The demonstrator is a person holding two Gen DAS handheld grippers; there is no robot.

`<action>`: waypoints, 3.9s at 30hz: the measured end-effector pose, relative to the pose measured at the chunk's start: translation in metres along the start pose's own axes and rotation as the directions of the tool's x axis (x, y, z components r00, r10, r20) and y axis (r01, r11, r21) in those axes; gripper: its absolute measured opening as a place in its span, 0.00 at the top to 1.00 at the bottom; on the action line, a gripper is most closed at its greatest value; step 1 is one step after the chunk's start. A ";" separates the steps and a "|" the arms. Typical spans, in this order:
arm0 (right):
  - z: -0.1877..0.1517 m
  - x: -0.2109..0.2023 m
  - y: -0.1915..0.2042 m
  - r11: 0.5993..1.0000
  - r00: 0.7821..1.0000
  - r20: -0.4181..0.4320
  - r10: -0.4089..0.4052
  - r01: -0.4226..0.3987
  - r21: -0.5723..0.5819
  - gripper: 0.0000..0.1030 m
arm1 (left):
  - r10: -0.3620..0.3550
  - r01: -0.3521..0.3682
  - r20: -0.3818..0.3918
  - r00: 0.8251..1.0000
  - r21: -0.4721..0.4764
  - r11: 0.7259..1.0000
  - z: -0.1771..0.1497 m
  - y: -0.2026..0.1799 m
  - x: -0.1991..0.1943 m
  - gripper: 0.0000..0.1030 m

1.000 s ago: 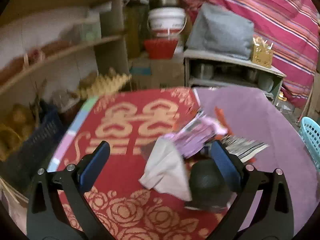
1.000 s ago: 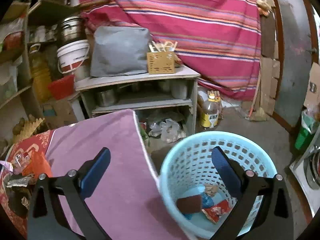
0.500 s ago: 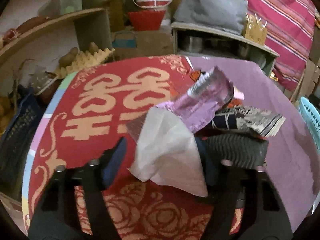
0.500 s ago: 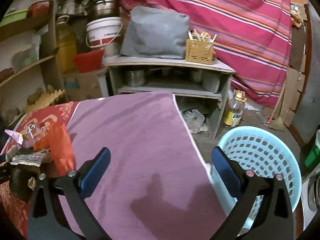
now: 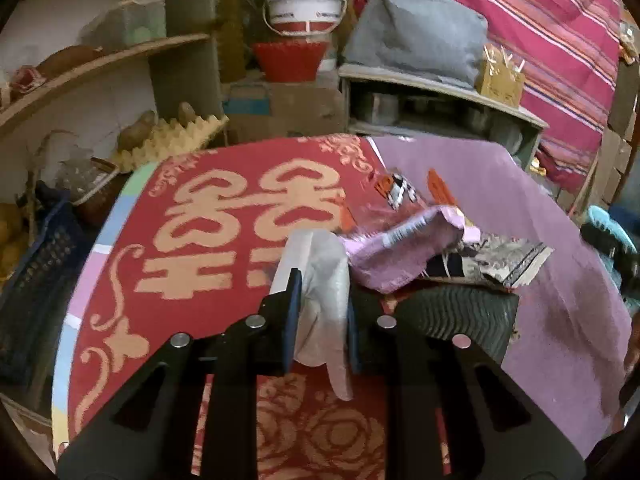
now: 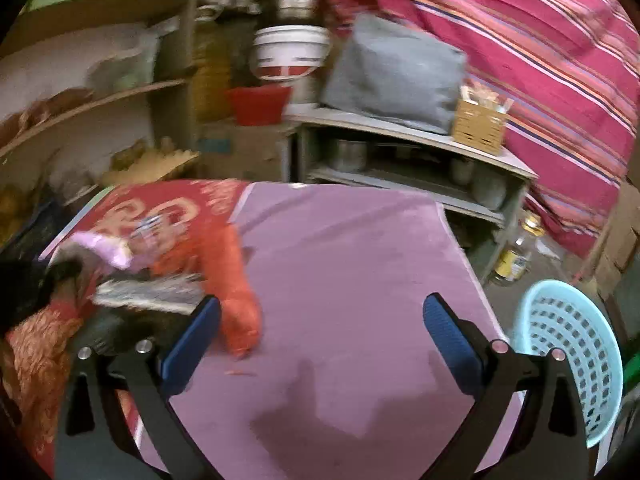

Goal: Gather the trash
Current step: 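Grasp the white tissue with the left tool while the right tool grasps a silver wrapper, then carry both items to the blue basket and open both tools over it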

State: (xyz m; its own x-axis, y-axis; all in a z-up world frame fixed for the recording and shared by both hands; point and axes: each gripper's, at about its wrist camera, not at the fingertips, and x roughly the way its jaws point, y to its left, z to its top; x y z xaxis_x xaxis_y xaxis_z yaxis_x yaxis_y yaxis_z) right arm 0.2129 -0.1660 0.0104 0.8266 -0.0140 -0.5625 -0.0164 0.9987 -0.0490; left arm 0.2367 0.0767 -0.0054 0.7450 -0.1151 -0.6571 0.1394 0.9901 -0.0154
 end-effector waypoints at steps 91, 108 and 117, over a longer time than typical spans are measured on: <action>-0.016 -0.067 -0.204 0.985 0.997 0.064 0.039 -0.049 0.166 0.96 | -0.159 0.145 0.142 0.977 0.102 0.984 0.052 -0.184 -0.041 0.82; -0.052 -0.091 -0.329 0.934 0.983 0.000 -0.184 0.175 0.313 0.96 | -0.385 0.368 0.041 0.922 0.223 0.903 0.042 -0.381 -0.020 0.82; -0.065 -0.088 -0.353 0.915 0.983 -0.032 -0.181 0.180 0.360 0.96 | -0.441 0.434 -0.025 0.897 0.239 0.869 0.040 -0.448 -0.003 0.71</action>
State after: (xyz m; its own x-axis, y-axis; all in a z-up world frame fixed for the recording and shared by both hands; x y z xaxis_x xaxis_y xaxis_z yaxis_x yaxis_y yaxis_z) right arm 0.1091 -0.5209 0.0236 0.7975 -0.1962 -0.5706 0.3366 0.9295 0.1509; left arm 0.1982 -0.3693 0.0339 0.5902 -0.5381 -0.6018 0.6002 0.7910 -0.1187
